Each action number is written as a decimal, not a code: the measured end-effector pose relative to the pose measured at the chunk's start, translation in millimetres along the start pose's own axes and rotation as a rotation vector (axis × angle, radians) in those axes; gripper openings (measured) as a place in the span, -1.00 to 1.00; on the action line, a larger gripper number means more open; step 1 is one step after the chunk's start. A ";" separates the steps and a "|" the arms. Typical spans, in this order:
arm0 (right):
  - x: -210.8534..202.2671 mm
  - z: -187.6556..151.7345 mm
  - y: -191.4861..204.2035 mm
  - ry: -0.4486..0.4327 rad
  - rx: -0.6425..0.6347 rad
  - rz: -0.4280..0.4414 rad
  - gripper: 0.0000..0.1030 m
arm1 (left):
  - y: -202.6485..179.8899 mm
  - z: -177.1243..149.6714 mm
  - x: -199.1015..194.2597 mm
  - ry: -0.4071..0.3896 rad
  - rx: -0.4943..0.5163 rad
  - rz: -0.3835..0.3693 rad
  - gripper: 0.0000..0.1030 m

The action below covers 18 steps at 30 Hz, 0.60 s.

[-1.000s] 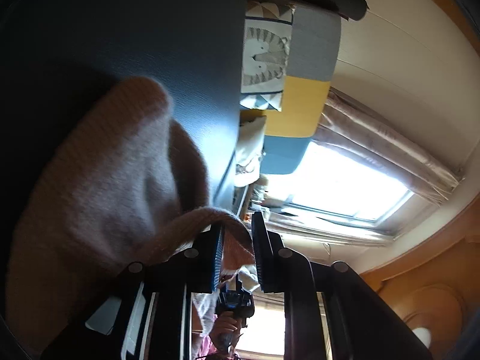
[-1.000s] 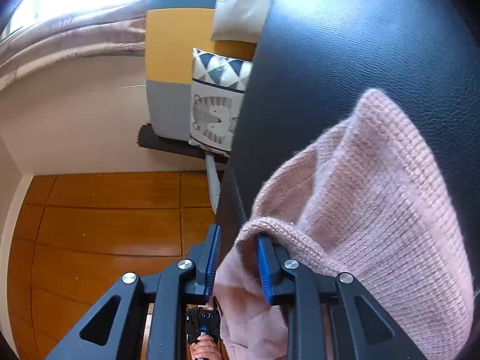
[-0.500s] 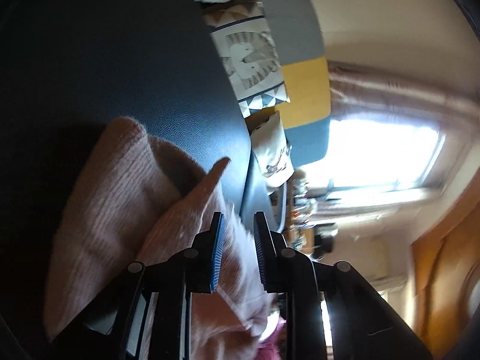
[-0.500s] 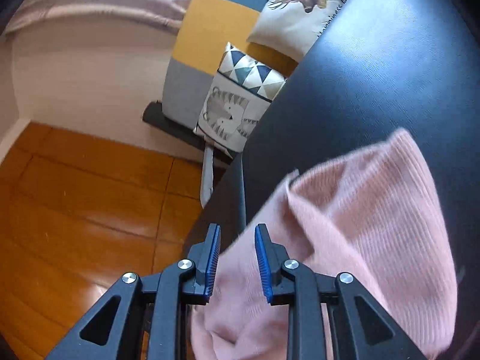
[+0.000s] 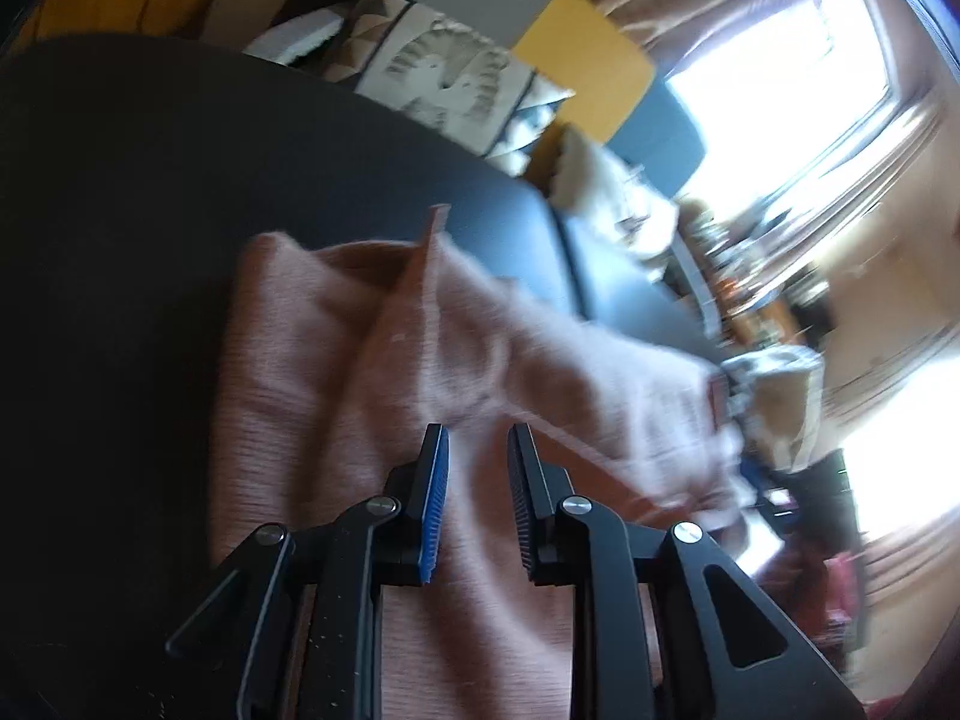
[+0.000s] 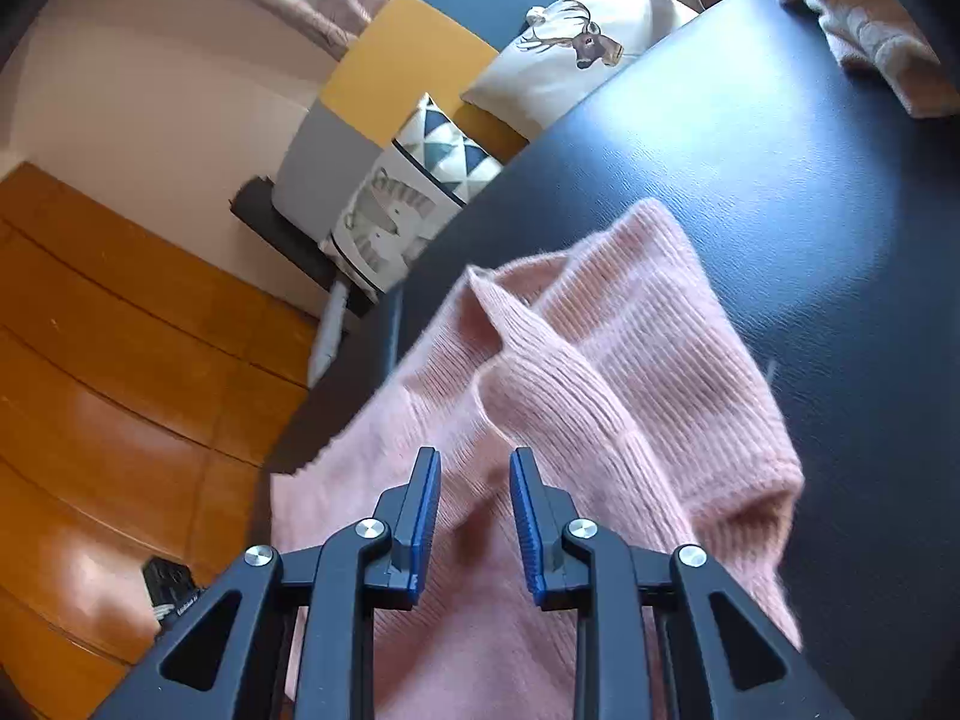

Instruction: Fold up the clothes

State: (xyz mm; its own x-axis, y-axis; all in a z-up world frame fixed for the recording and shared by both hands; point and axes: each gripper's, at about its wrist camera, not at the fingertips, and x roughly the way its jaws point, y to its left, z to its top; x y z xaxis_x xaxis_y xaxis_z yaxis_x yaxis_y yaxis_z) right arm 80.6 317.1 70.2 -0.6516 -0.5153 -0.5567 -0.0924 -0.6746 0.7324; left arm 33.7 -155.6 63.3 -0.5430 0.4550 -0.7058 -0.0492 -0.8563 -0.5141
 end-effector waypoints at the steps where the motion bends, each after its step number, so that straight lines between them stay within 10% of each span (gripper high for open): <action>1: -0.8 -1.0 0.6 -0.002 -0.010 -0.018 -0.52 | 0.1 -1.0 2.2 0.004 0.018 0.032 -0.57; 9: -2.8 -17.7 -3.4 -0.005 -0.070 -0.091 -0.52 | -21.2 -14.9 21.8 0.040 0.257 0.231 -0.57; 18: -8.7 -18.5 11.2 -0.081 -0.226 -0.229 -0.52 | -20.7 -14.5 27.9 0.056 0.271 0.236 -0.56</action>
State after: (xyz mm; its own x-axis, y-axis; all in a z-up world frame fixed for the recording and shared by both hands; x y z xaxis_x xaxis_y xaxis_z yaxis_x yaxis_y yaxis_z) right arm 99.2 304.3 76.0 -0.6920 -0.2988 -0.6571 -0.0802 -0.8728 0.4814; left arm 31.7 -121.6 47.2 -0.5193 0.2432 -0.8193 -0.1524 -0.9696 -0.1912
